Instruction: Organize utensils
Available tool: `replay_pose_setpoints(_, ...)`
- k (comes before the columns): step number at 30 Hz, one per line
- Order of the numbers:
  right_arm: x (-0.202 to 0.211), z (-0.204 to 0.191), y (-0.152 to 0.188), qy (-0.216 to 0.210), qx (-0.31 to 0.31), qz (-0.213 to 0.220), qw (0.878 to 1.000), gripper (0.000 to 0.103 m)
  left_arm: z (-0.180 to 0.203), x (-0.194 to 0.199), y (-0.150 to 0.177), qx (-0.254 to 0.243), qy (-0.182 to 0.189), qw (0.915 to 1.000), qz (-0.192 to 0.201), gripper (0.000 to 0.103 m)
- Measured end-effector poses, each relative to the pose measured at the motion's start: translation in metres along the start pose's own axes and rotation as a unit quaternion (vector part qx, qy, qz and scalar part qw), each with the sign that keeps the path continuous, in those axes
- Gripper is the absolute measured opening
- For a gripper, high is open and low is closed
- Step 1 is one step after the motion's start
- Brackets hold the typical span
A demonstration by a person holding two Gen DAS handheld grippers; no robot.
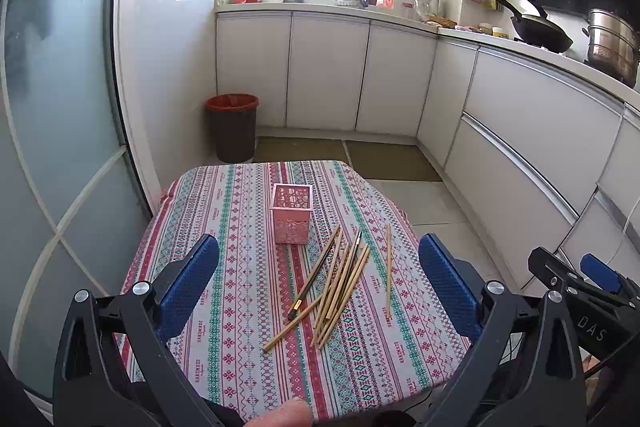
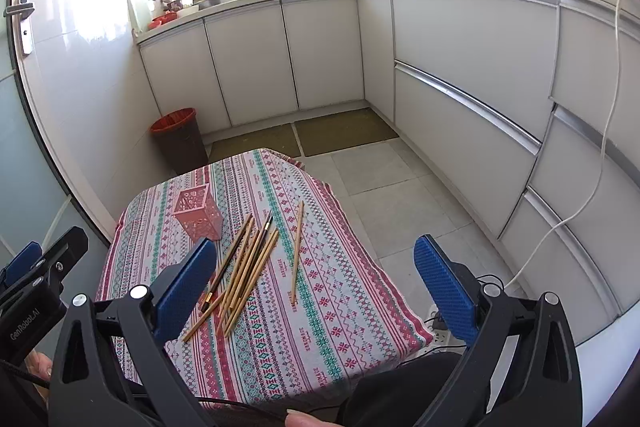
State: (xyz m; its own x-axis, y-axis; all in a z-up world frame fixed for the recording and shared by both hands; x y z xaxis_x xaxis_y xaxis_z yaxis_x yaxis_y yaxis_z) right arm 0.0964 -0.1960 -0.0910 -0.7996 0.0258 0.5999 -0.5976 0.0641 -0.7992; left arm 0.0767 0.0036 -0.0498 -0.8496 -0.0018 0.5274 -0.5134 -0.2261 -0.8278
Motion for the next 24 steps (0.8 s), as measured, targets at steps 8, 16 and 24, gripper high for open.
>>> replay_pose_setpoints(8,-0.0023,-0.001,0.0023,-0.004,0.002,-0.004,1.0,0.096,0.0001,-0.0025,0.0017,0.0,-0.002,1.0,-0.005,0.096)
replay_pose_setpoints(16,-0.0022,-0.0021,0.0035,-0.005,0.002,-0.005,1.0,0.096,-0.0004,-0.0034,0.0019,0.0,-0.002,1.0,-0.006,0.096)
replay_pose_setpoints(24,-0.0029,-0.0033,0.005,-0.008,0.001,-0.008,1.0,0.096,-0.002,-0.0046,0.0021,0.002,-0.003,1.0,-0.008,0.096)
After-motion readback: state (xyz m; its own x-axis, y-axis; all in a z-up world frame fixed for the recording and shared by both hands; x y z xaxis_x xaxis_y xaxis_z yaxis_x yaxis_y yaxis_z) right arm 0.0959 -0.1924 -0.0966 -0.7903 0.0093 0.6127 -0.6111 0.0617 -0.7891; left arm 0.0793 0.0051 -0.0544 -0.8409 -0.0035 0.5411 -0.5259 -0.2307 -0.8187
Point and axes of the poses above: each gripper's, at about its wrist camera, not at the fingertips, and x roughly against the way its jaws point, z to its right, y to its underside, the point moved 9 cm from there along -x, roughly the way its jaws point, and after that the axes turned 8 degrees about x, right-handed, at the moved point
